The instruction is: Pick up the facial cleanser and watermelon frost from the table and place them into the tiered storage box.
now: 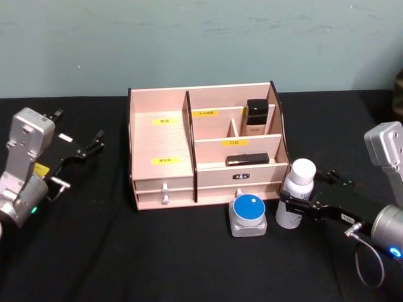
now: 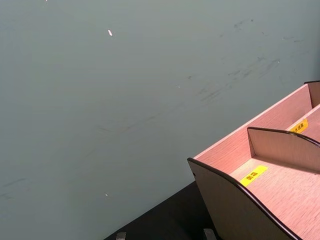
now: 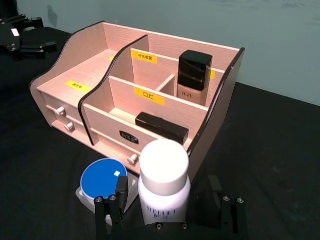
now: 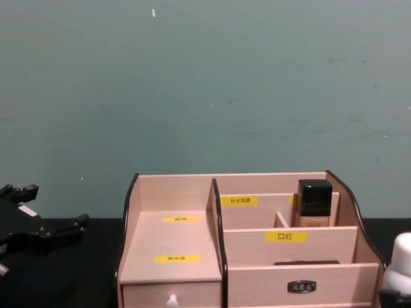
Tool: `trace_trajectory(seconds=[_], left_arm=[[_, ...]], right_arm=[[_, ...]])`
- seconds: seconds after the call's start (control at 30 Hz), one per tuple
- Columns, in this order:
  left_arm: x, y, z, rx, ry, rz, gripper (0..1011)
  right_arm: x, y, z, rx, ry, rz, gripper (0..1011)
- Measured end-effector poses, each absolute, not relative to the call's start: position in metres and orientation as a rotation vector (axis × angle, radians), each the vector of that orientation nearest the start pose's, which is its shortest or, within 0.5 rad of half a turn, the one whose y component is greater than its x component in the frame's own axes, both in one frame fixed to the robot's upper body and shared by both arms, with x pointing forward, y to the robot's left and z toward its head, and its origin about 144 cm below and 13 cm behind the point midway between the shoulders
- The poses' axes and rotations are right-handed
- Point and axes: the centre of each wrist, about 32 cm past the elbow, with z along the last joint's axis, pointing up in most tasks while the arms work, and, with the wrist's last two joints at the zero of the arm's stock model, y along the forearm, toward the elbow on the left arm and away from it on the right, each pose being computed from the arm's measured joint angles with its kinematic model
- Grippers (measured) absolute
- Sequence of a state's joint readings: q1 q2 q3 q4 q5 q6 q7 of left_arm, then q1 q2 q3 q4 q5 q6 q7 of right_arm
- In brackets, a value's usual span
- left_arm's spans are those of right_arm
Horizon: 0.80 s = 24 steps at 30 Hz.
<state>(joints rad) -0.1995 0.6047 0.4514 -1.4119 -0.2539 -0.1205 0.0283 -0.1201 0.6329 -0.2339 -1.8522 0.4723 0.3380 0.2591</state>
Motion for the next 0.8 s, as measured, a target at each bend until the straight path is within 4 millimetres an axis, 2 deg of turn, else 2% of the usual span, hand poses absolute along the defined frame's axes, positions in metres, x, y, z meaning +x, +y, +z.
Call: trace_trajectory(seconds=[0.33,0.7,0.8], left_arm=[[0.489,0.310,1.140,0.304,-0.285,1.248,1001],[0.489,0.310,1.140,0.304,-0.285,1.248,1001],[0.489,0.310,1.140,0.304,-0.285,1.248,1001]], right_arm=[[0.424,-0.290,1.185,-0.337,0.165,-0.969,1000],[0.425,-0.290,1.184,-0.338,0.168,-0.969,999],[0.425,-0.290,1.184,-0.338,0.167,-0.969,941]])
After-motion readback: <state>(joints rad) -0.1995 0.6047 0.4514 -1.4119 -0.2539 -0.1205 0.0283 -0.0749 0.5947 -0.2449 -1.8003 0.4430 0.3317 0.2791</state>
